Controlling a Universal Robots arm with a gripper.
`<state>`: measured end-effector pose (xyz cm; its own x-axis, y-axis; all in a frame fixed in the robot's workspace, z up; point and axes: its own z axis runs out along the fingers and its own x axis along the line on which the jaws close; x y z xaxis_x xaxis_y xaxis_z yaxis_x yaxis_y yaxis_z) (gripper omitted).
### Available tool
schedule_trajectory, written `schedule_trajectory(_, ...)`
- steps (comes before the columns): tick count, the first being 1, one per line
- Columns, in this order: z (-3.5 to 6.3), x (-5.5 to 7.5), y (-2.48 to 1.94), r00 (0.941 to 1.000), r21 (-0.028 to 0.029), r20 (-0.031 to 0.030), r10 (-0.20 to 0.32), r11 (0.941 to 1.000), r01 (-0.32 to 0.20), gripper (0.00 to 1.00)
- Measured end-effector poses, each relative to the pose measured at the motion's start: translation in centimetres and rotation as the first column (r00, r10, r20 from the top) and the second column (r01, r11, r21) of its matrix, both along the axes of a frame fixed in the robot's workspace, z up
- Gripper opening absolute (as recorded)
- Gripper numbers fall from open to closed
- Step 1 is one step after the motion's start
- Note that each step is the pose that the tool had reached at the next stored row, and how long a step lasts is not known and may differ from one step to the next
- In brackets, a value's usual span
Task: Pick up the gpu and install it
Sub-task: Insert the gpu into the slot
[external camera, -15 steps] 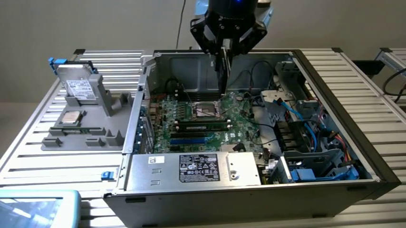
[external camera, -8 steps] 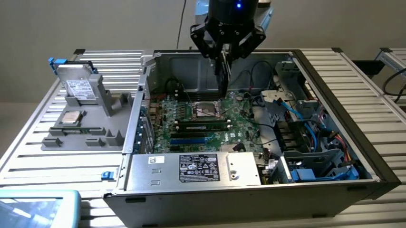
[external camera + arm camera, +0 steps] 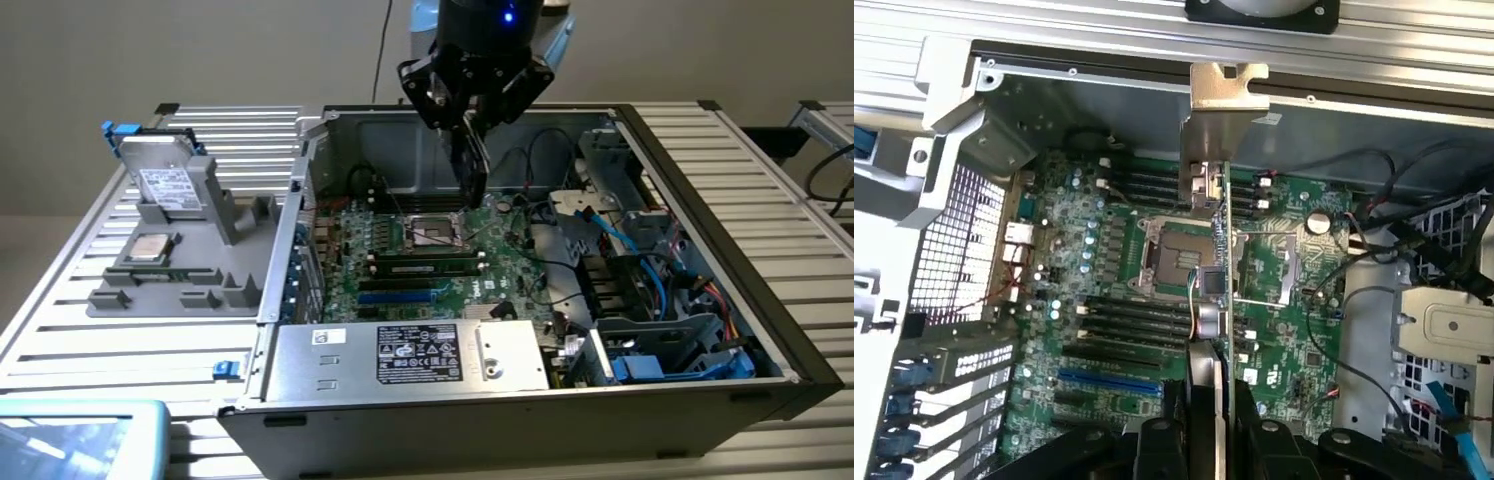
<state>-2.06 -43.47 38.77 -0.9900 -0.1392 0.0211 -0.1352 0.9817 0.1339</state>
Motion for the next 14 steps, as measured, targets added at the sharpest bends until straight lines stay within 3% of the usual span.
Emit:
schedule_trajectory(4,-0.12,0.00,0.00,0.9973,0.0006,0.0000,0.073,0.9973,-0.073,0.29)
schedule_trajectory(7,-0.12,0.00,0.00,0.9919,0.0007,0.0004,0.127,0.9919,-0.127,0.29)
schedule_trajectory(11,-0.12,0.00,0.00,0.9800,0.0009,0.0003,0.199,0.9800,-0.199,0.29)
schedule_trajectory(14,-0.12,0.00,0.00,0.9678,0.0013,0.0005,0.252,0.9678,-0.252,0.29)
